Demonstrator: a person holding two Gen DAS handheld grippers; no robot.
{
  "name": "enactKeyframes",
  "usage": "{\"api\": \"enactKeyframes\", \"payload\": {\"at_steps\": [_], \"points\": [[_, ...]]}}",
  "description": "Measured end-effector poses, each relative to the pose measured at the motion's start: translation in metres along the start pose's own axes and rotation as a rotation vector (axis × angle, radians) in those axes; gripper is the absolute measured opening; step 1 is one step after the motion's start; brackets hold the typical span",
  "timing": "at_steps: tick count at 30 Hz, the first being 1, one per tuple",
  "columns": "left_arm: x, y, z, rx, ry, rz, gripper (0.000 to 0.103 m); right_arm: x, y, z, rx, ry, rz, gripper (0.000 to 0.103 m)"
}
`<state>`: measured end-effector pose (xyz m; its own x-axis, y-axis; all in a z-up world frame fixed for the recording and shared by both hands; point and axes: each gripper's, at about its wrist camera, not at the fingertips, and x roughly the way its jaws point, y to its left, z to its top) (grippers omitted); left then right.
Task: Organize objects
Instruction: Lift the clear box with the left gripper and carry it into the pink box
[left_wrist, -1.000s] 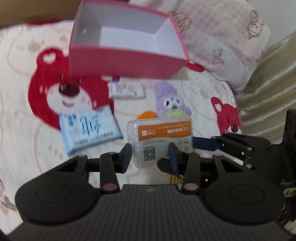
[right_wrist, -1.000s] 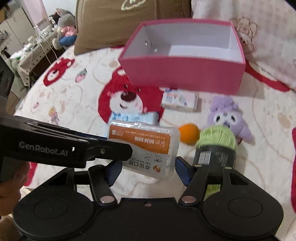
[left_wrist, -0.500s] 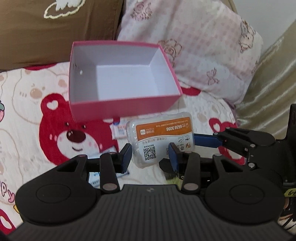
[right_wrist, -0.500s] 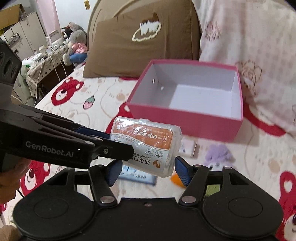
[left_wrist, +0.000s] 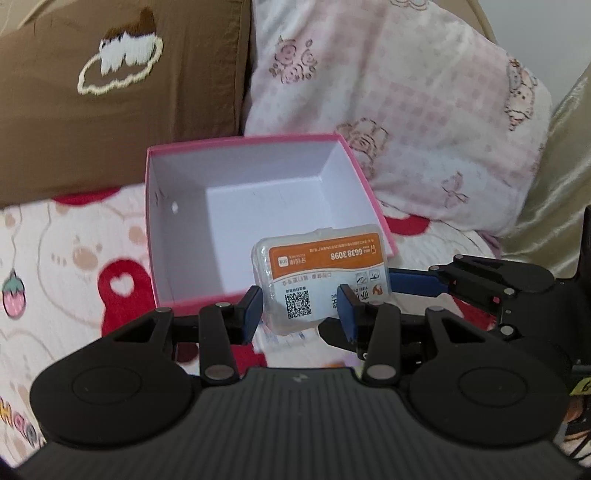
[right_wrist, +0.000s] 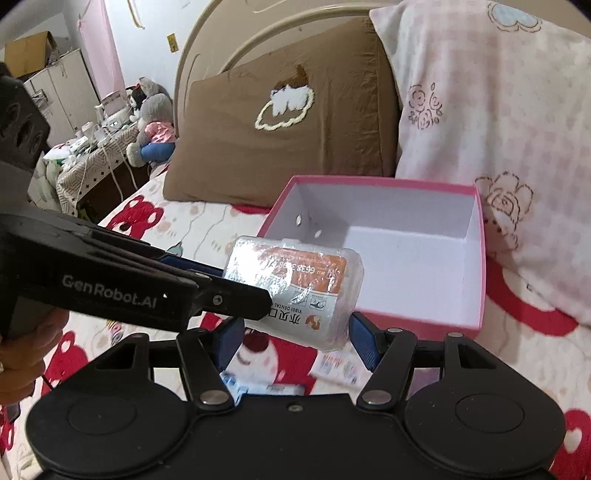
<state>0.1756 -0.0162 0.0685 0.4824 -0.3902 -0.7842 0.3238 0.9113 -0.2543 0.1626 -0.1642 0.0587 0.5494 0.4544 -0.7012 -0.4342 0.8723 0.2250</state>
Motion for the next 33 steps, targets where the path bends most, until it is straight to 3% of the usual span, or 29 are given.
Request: {"api": "enactKeyframes", "payload": {"at_steps": [5,16,25,33], "points": [[0.028,0.013,0.022,-0.027,0.010,0.015,0.041,0.029,-0.019,0.019,0.032,0.017,0.000,0.068],[0.094,0.072,0.055,-0.134,0.060,0.045,0.041,0.113,-0.046,0.062,0.049,0.148,0.018,0.065],[0.159,0.095,0.068,-0.183,0.125,0.100,0.043,0.173,-0.068,0.067,0.093,0.245,-0.014,0.058],[0.189,0.112,0.066,-0.229,0.142,0.094,0.043,0.205,-0.080,0.066,0.111,0.287,-0.029,0.057]]}}
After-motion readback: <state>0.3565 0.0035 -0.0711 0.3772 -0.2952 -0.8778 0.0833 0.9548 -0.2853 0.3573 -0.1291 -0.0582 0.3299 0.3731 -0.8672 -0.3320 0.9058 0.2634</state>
